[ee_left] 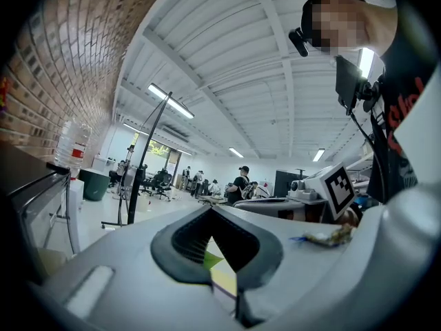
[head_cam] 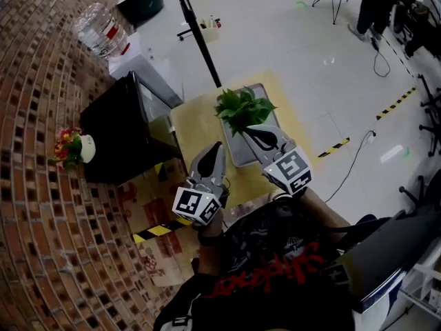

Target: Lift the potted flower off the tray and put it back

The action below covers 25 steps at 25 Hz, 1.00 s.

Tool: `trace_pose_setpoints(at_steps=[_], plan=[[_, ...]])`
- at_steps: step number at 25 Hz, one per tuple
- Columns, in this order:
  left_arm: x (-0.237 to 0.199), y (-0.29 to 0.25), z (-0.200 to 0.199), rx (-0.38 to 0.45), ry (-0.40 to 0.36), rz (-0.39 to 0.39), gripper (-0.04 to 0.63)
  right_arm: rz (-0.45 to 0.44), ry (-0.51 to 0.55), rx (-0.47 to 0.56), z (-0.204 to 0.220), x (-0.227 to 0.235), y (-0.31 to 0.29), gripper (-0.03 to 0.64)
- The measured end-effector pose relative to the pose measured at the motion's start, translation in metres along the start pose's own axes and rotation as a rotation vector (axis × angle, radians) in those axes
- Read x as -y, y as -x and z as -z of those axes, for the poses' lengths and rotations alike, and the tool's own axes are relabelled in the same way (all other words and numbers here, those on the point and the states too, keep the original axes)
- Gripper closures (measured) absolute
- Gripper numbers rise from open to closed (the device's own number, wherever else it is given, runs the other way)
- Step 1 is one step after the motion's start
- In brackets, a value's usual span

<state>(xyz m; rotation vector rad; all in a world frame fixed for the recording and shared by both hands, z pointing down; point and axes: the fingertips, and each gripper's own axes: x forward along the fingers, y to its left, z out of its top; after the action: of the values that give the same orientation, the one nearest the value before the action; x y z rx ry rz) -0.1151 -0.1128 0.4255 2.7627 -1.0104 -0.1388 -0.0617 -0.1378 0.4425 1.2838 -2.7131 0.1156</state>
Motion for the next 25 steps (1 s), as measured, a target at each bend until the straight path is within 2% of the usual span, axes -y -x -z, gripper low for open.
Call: trace_pose_setpoints(at_steps=[6,12,21,23,25], plan=[[0.014,0.0,0.003,-0.008,0.017,0.017,0.595,-0.008,0.005,-0.05,0.009,-0.004,0.009,0.617],[0.024,0.003,0.003,-0.012,0.002,0.014,0.595,-0.033,-0.004,-0.045,0.01,-0.011,0.019,0.617],[0.046,0.006,0.008,-0.023,0.008,-0.027,0.595,-0.09,-0.022,-0.042,0.012,-0.016,0.039,0.617],[0.059,0.005,0.011,-0.033,0.015,-0.008,0.595,-0.08,-0.034,-0.043,0.012,-0.015,0.052,0.617],[0.075,0.003,0.022,-0.059,0.022,0.044,0.595,-0.034,-0.063,-0.035,0.016,-0.011,0.072,0.617]])
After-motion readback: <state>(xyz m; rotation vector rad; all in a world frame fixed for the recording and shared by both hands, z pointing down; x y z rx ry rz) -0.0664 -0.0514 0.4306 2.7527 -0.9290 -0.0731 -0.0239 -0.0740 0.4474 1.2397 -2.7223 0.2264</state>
